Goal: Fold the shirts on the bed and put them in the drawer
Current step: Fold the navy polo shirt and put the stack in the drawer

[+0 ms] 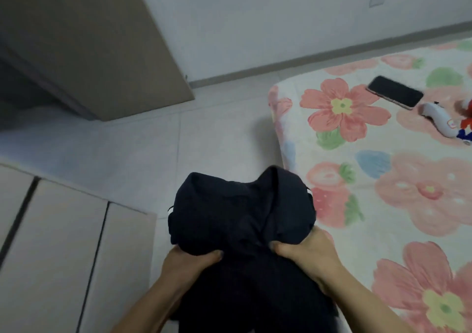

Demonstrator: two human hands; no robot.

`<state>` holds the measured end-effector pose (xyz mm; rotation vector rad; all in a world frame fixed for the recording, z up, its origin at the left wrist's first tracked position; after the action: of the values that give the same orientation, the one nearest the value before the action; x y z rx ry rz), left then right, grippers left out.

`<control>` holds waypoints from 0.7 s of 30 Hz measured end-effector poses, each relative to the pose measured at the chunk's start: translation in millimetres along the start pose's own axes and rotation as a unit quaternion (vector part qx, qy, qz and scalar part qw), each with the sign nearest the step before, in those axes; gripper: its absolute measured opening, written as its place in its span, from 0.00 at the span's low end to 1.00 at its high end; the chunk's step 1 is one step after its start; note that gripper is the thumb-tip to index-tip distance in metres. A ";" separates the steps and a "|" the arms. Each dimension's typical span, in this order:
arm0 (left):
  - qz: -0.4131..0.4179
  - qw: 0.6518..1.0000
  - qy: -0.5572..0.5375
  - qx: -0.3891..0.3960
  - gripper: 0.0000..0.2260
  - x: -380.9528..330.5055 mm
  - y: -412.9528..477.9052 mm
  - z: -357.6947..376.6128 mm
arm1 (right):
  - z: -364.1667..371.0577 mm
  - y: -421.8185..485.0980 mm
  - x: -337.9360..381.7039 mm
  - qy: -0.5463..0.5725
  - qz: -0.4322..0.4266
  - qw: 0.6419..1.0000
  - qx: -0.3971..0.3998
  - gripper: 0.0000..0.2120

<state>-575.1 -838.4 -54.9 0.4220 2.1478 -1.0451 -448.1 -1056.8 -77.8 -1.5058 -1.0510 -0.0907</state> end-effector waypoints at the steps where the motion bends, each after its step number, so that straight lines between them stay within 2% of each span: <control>1: -0.009 0.999 -0.023 -0.028 0.18 8.0 -8.4 -19.7 | 15.8 -6.4 14.2 -0.024 -0.019 0.999 0.028 0.26; 3: -0.019 0.994 -0.076 -0.076 0.15 27.8 -24.5 -55.7 | 50.6 -17.3 37.2 -0.070 -0.047 0.993 0.081 0.30; 9: -0.080 0.955 -0.205 -0.197 0.15 114.9 -82.0 -128.8 | 165.9 -51.8 68.7 -0.250 -0.108 0.946 0.176 0.30; 15: -0.169 0.857 -0.347 -0.340 0.22 208.5 -134.7 -165.8 | 293.7 -89.0 63.3 -0.426 -0.137 0.858 0.253 0.29; 21: -0.252 0.774 -0.411 -0.411 0.22 276.6 -163.9 -186.8 | 403.8 -126.2 50.9 -0.553 -0.198 0.752 0.299 0.28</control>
<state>-943.8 -797.3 -81.0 -0.9186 1.6487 -0.2959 -701.0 -714.5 -57.6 -0.6106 -2.0768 0.8796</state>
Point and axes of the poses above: each hand's wrist, its own y-axis towards the middle knuckle, its own z-axis out of the palm, x = y × z, the point moved 4 cm from there along y, towards the middle knuckle, and after that the axes turned 10 degrees about z, right-handed, at the moved point
